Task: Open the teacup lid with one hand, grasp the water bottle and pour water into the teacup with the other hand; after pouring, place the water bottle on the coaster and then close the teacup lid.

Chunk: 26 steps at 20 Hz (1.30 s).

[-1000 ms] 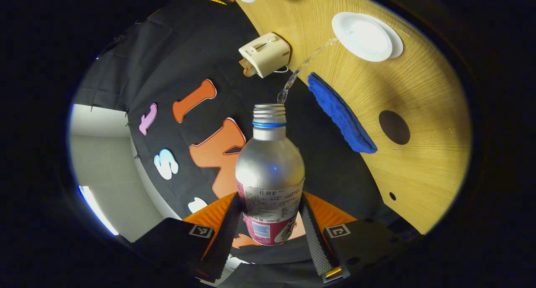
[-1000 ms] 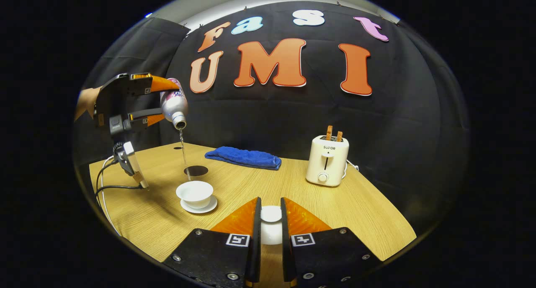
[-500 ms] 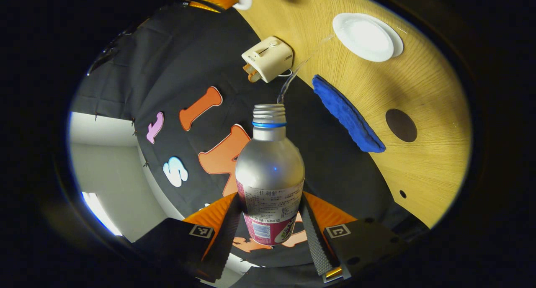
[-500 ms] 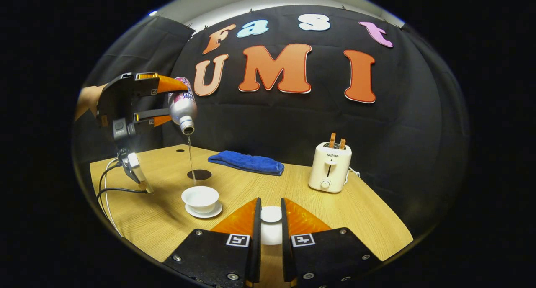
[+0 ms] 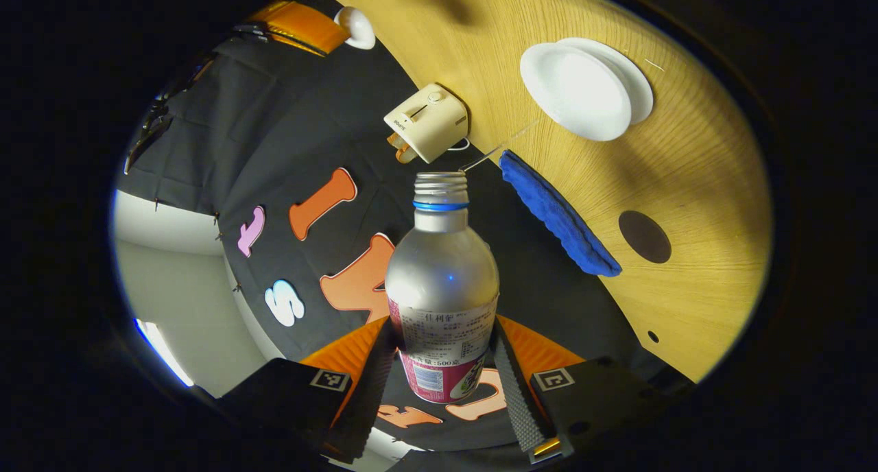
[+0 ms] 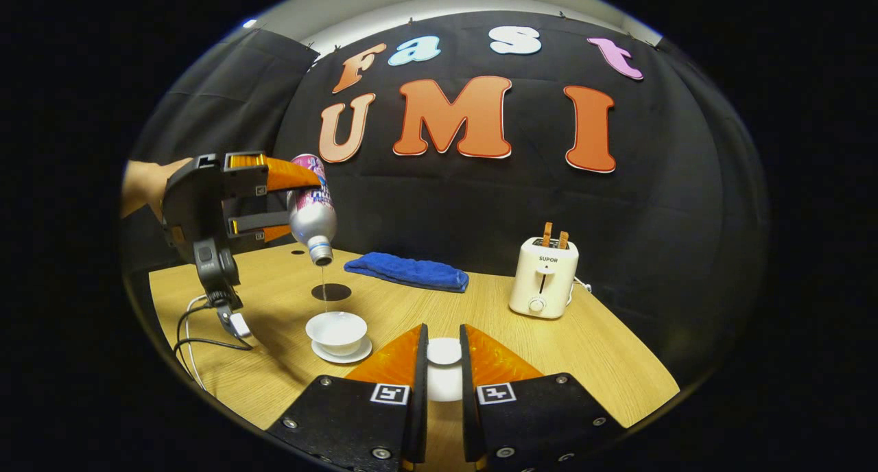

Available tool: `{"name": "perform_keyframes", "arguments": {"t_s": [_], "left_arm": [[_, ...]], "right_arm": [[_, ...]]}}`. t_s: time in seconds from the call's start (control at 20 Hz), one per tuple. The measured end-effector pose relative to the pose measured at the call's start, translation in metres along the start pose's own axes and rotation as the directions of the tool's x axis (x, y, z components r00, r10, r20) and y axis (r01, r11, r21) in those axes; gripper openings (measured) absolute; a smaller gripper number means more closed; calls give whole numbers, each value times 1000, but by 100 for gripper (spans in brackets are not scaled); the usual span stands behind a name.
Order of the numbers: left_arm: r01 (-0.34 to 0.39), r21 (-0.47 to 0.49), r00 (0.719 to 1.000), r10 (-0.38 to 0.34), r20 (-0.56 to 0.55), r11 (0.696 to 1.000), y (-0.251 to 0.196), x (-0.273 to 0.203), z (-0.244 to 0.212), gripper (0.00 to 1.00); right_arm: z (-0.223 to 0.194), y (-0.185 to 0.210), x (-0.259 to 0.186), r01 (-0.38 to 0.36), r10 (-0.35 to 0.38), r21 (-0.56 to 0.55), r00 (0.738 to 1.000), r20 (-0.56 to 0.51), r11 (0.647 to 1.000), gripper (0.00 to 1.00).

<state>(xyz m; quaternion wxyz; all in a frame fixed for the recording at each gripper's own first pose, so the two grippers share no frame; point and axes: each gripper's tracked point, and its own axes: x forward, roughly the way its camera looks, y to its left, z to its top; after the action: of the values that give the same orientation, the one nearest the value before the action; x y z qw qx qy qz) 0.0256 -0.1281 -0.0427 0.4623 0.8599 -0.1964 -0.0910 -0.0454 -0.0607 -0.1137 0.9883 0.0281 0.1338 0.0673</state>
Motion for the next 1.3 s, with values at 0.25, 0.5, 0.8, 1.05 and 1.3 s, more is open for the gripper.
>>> {"name": "perform_keyframes", "arguments": {"t_s": [0.25,0.5,0.8,1.05,1.3], "left_arm": [[12,-19,1000,-11,24,1000,-13,-4,11,79],[14,-96,1000,-12,22,995,-22,-7,9,82],[-67,-372,996,43,-73,926,-4,-11,-34,81],[-197,-657,974,67,-217,728,4,-20,-82,81],[-300,-834,952,84,-295,464,16,-14,-105,81]], "right_arm": [[-1,4,4,-2,2,7,1000,-7,1000,22],[-5,17,9,-33,34,27,999,-30,999,22],[3,29,15,-46,46,9,999,-24,999,22],[10,38,22,-55,55,-7,998,-28,998,22],[24,47,32,-55,55,3,998,-11,998,22]]}}
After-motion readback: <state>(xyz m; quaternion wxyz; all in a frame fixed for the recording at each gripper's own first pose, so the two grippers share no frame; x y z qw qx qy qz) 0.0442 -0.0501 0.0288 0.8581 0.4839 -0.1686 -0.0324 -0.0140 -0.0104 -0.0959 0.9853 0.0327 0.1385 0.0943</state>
